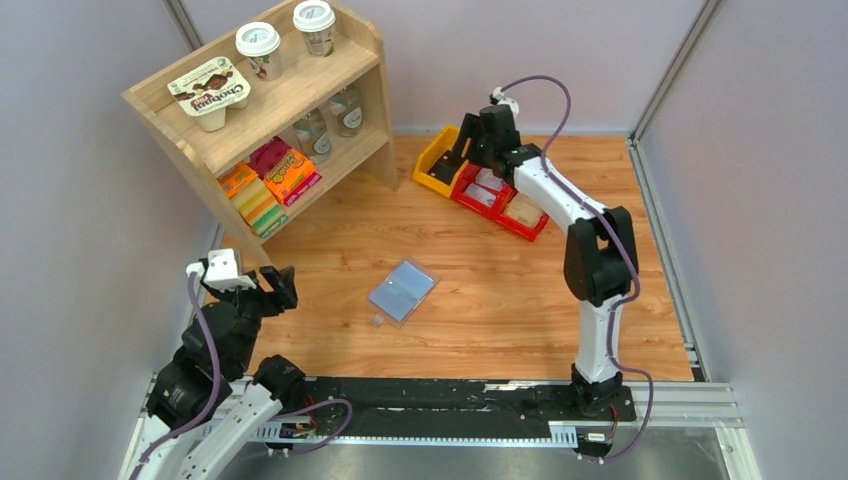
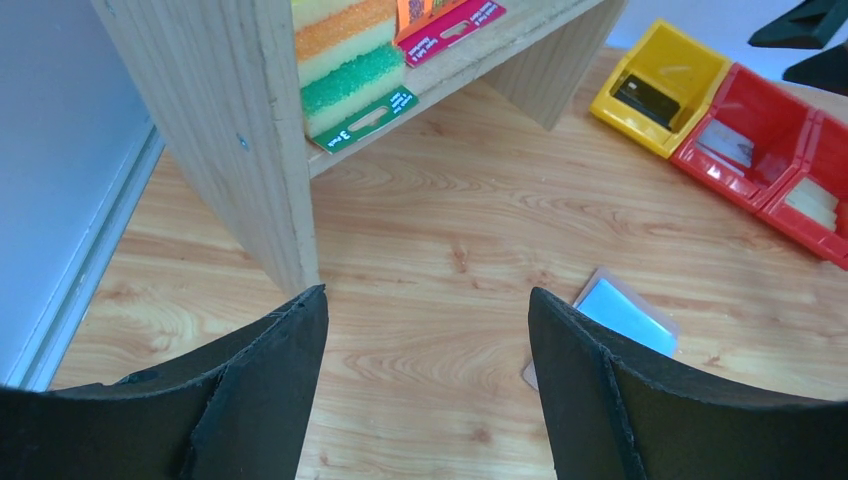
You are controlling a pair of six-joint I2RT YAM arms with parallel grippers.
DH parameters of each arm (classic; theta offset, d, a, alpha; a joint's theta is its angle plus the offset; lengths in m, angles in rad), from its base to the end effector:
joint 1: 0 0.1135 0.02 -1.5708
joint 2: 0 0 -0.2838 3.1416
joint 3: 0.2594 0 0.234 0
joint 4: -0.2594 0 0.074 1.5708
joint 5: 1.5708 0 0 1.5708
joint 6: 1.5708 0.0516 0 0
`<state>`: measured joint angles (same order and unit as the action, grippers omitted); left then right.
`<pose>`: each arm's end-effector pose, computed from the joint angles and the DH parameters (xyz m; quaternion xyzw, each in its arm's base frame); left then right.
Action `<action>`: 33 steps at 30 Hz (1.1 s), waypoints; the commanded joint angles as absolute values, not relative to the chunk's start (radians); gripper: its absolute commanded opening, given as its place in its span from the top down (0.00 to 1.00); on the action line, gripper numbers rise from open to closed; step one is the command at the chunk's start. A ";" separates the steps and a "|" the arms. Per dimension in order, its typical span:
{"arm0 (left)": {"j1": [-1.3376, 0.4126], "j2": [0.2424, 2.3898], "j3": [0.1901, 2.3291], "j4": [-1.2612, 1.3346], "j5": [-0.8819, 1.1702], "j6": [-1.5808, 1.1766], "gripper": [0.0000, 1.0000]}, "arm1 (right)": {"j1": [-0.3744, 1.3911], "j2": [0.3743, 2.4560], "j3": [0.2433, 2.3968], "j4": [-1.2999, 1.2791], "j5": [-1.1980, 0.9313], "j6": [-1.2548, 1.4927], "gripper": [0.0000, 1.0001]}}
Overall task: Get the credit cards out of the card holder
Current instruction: Place the credit card in the storage box, then reset both arms
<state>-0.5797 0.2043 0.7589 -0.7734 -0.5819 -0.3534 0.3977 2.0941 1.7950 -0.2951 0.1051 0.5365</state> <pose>0.0298 0.0144 0.3158 -0.0940 0.7628 -0.0697 0.6360 0.4626 0.1885 0.2799 0.0857 0.8781 0.1695 0.4392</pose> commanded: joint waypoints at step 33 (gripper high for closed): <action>-0.572 -0.035 0.798 -0.933 -0.715 -0.469 0.19 | 0.394 0.226 0.718 -0.431 0.587 0.144 0.00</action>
